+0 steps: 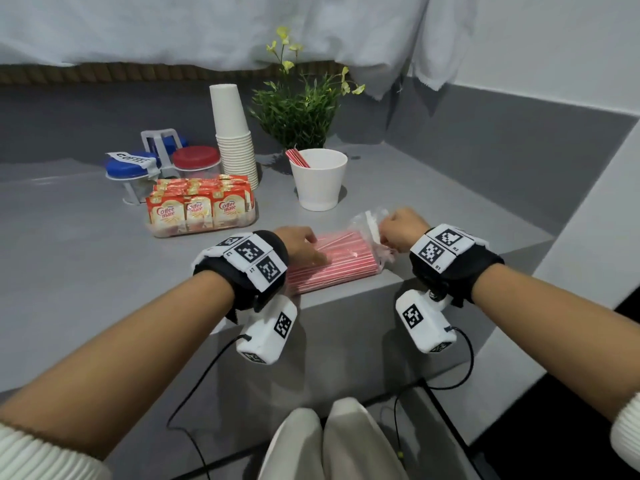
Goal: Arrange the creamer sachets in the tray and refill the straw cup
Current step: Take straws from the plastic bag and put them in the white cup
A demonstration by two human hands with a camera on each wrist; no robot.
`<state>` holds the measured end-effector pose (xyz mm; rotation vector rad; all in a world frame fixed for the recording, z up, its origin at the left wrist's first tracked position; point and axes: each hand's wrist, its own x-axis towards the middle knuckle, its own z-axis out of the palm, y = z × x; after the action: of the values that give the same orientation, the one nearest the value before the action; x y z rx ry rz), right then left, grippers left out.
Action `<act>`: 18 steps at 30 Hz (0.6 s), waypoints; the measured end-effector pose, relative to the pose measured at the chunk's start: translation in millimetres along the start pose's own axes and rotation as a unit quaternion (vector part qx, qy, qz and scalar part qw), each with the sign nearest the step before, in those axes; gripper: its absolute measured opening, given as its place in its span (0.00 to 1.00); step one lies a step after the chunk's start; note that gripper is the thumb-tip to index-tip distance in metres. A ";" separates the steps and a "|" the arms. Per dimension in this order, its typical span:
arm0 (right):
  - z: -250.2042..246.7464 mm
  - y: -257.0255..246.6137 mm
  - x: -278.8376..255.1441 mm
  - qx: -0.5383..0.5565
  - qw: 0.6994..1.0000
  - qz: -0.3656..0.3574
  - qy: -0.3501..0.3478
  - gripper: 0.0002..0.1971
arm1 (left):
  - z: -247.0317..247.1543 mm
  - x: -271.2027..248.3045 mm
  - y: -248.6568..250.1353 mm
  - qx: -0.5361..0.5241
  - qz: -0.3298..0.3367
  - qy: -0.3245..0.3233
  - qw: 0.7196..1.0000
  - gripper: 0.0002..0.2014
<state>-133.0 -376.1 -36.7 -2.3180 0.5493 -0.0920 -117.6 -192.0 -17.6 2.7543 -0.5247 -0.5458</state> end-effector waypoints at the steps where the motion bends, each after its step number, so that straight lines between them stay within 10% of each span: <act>1: 3.3 1.7 -2.2 -0.004 1.000 -0.004 -0.011 0.15 | 4.2 -1.3 -0.5 0.001 0.005 0.002 1.000 0.30; 9: 6.5 -3.9 -13.3 0.245 0.967 -0.064 -0.029 0.21 | 25.0 -4.5 -3.3 0.010 0.009 0.081 0.997 0.23; 18: 7.8 2.8 -14.1 0.169 0.976 -0.079 -0.113 0.08 | 32.2 -4.7 -3.4 0.006 0.007 0.112 0.994 0.22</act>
<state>-145.0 -366.9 -43.0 -2.0009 0.2134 0.0025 -133.9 -193.6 -45.9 2.7734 -0.4923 -0.2258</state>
